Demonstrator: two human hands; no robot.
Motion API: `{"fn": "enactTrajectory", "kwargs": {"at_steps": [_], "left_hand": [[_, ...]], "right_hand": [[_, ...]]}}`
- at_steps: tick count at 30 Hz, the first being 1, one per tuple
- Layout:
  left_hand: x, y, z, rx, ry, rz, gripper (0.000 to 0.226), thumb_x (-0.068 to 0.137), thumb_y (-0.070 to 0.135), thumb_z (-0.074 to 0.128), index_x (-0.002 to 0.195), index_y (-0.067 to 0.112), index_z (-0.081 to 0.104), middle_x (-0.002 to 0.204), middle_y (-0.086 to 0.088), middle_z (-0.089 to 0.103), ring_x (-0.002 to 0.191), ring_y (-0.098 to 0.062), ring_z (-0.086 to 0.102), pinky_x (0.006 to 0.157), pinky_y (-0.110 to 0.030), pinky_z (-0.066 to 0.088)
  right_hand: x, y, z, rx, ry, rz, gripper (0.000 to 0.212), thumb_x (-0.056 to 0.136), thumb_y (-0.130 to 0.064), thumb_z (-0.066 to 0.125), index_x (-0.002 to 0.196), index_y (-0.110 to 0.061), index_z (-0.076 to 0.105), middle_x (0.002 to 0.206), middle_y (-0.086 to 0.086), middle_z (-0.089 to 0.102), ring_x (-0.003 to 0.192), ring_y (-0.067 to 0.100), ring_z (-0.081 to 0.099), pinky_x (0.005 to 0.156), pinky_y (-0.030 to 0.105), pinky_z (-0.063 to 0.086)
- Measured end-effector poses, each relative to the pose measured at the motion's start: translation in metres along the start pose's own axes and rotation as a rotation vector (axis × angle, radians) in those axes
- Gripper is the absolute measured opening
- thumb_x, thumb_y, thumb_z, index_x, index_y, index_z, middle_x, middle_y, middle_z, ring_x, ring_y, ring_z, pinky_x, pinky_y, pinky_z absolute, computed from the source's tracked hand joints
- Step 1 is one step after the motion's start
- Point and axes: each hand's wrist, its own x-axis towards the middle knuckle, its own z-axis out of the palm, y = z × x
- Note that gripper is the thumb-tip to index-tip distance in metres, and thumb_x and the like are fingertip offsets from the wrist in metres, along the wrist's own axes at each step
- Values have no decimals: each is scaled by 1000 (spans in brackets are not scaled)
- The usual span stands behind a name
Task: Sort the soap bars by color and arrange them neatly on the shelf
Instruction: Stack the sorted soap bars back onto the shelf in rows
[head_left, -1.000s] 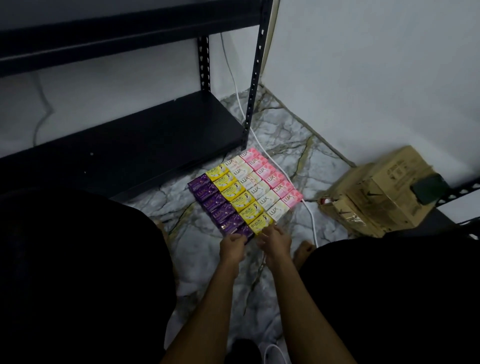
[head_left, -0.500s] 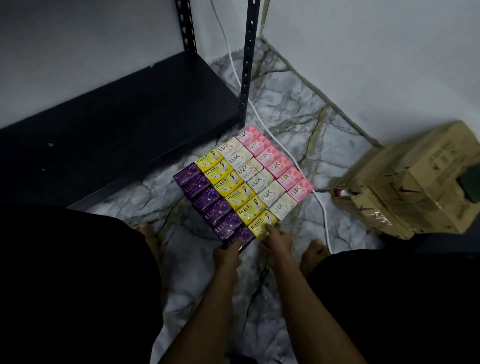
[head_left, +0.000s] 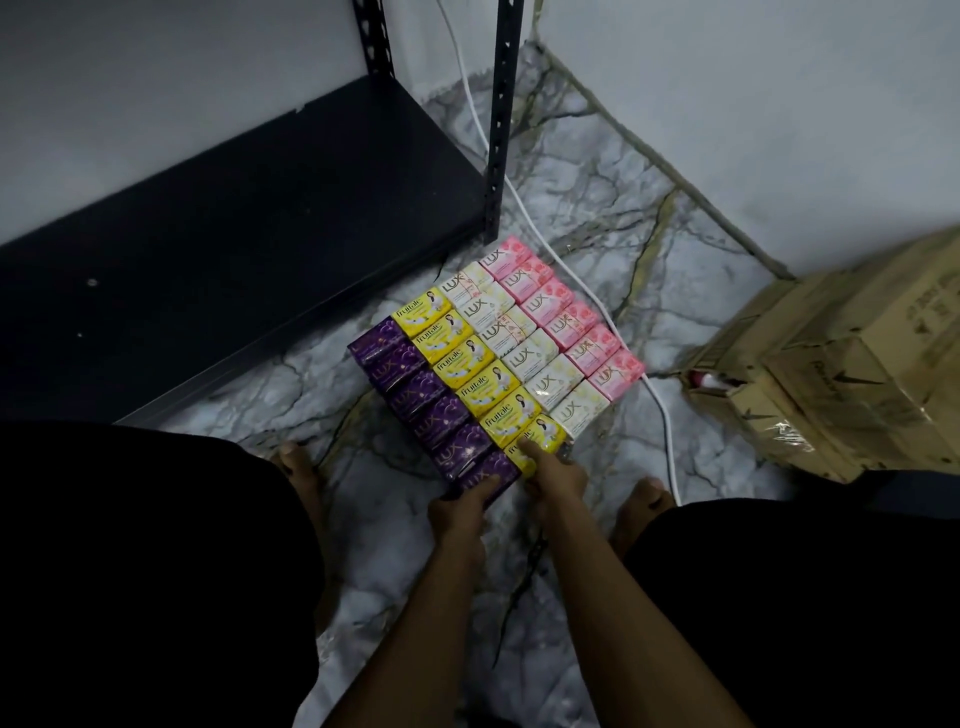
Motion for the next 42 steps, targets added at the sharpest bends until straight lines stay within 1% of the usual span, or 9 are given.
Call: {"fn": "enactTrajectory", "kwargs": {"at_steps": [4, 9, 14, 18, 22, 25, 27, 38, 42], "left_hand": [[-4, -4, -8, -10, -24, 28, 46, 56, 11, 92, 94, -7, 74, 89, -21, 75, 85, -38, 73, 81, -58, 56], [-16, 7, -26, -44, -31, 60, 33, 65, 4, 89, 90, -10, 72, 82, -18, 74, 67, -26, 66, 61, -36, 50], [-42, 29, -55, -16, -81, 132, 29, 67, 7, 88, 89, -1, 72, 72, -14, 63, 48, -13, 51, 40, -19, 31], [-71, 61, -90, 17, -145, 242, 56, 55, 24, 91, 103, 3, 74, 87, -10, 69, 63, -13, 57, 49, -20, 36], [-121, 110, -124, -107, -233, 337, 48, 75, 12, 82, 119, 13, 64, 100, -13, 75, 70, -16, 71, 60, -26, 53], [-166, 149, -155, -176, -311, 467, 54, 74, 10, 84, 123, 9, 60, 111, -20, 72, 95, -36, 72, 86, -46, 59], [-200, 176, -182, -191, -327, 552, 59, 73, 9, 85, 125, 8, 60, 110, -18, 73, 98, -35, 72, 89, -49, 58], [-383, 281, -321, -253, -92, 938, 50, 69, 14, 89, 112, 10, 65, 96, -8, 77, 77, -15, 71, 71, -30, 55], [-420, 313, -353, -219, -14, 1020, 49, 67, 14, 91, 109, 13, 65, 95, -6, 77, 81, -18, 74, 73, -33, 58]], "right_hand": [[0, -1, 0, 30, -42, 3, 90, 26, -35, 97, 103, -1, 66, 100, 15, 72, 84, 32, 72, 72, 46, 62], [-24, -6, -1, 24, -109, 46, 49, 63, -9, 90, 105, 0, 67, 99, 12, 69, 81, 26, 68, 50, 28, 52], [-59, 13, -7, 76, -186, 81, 50, 71, -6, 84, 117, -4, 63, 116, 13, 67, 101, 35, 68, 78, 45, 60], [-111, 10, -1, 1, -381, -54, 41, 76, -13, 82, 115, -11, 68, 113, 5, 73, 107, 26, 67, 84, 42, 58], [-186, -19, 21, -56, -651, -228, 32, 89, -14, 70, 120, -8, 66, 110, 8, 74, 96, 23, 69, 66, 32, 57], [-249, -46, 40, -93, -818, -356, 20, 96, -13, 62, 114, -6, 66, 107, 9, 74, 98, 22, 70, 72, 34, 58], [-288, -59, 53, -131, -899, -442, 21, 94, -14, 63, 114, -7, 66, 109, 11, 73, 101, 24, 69, 80, 38, 57], [-501, -87, 131, -331, -1131, -734, 54, 75, -22, 80, 122, -4, 60, 108, 15, 73, 100, 29, 71, 82, 45, 58], [-554, -100, 159, -389, -1201, -810, 44, 80, -18, 80, 119, -7, 64, 107, 11, 74, 98, 26, 71, 75, 39, 58]]}}
